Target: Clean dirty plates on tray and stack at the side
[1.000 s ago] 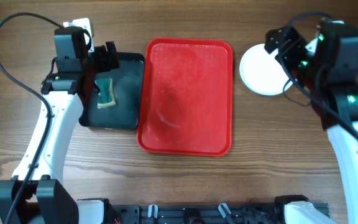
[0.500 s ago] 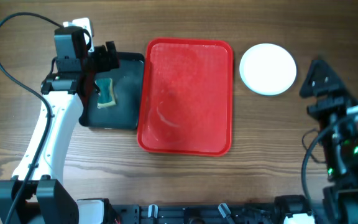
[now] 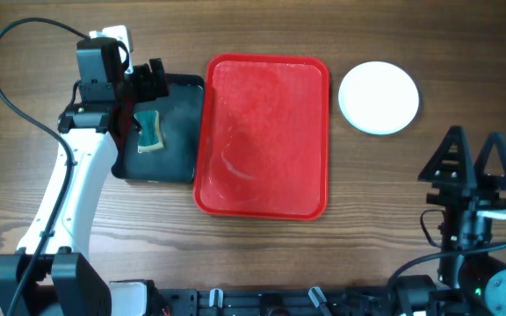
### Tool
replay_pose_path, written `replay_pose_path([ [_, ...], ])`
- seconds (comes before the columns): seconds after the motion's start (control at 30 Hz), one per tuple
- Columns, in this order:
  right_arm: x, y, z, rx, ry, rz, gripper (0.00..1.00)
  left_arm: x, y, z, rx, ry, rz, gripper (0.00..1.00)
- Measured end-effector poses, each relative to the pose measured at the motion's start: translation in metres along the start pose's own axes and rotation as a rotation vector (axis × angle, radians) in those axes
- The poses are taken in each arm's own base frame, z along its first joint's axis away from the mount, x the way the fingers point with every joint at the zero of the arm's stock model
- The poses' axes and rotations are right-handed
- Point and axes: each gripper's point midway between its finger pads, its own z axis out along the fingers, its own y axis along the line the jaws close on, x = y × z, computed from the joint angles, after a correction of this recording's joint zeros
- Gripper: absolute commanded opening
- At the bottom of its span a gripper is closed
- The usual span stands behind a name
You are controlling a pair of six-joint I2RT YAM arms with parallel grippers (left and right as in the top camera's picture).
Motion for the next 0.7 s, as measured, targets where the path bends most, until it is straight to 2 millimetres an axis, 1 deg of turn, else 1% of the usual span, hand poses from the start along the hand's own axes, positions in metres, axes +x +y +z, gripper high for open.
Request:
replay_pose_path([
  [0.1,0.013,-0.004,-0.009,-0.035,-0.012,-0.106,1.0,0.0,0.0,0.0,0.0,0.0,0.0,1.0],
  [0.17,0.029,-0.01,-0.016,-0.057,-0.015,-0.175,1.0,0.0,0.0,0.0,0.0,0.0,0.0,1.0],
  [0.23,0.041,-0.015,-0.02,-0.07,-0.023,-0.203,1.0,0.0,0.0,0.0,0.0,-0.002,0.0,1.0],
  [0.3,0.063,-0.026,-0.025,-0.071,-0.003,-0.226,1.0,0.0,0.0,0.0,0.0,0.0,0.0,1.0],
  [0.37,0.089,-0.038,-0.026,-0.065,0.049,-0.244,1.0,0.0,0.0,0.0,0.0,0.0,0.0,1.0],
  [0.47,0.115,-0.047,-0.029,-0.078,0.102,-0.259,1.0,0.0,0.0,0.0,0.0,0.0,0.0,1.0],
  [0.53,0.127,-0.048,-0.031,-0.095,0.137,-0.283,1.0,0.0,0.0,0.0,0.0,0.0,0.0,1.0],
  [0.6,0.13,-0.044,-0.032,-0.123,0.147,-0.315,1.0,0.0,0.0,0.0,0.0,0.0,0.0,1.0],
  [0.63,0.134,-0.045,-0.032,-0.125,0.166,-0.33,1.0,0.0,0.0,0.0,0.0,0.0,0.0,1.0],
  [0.7,0.156,-0.055,-0.037,-0.108,0.261,-0.362,1.0,0.0,0.0,0.0,0.0,0.0,0.0,1.0],
])
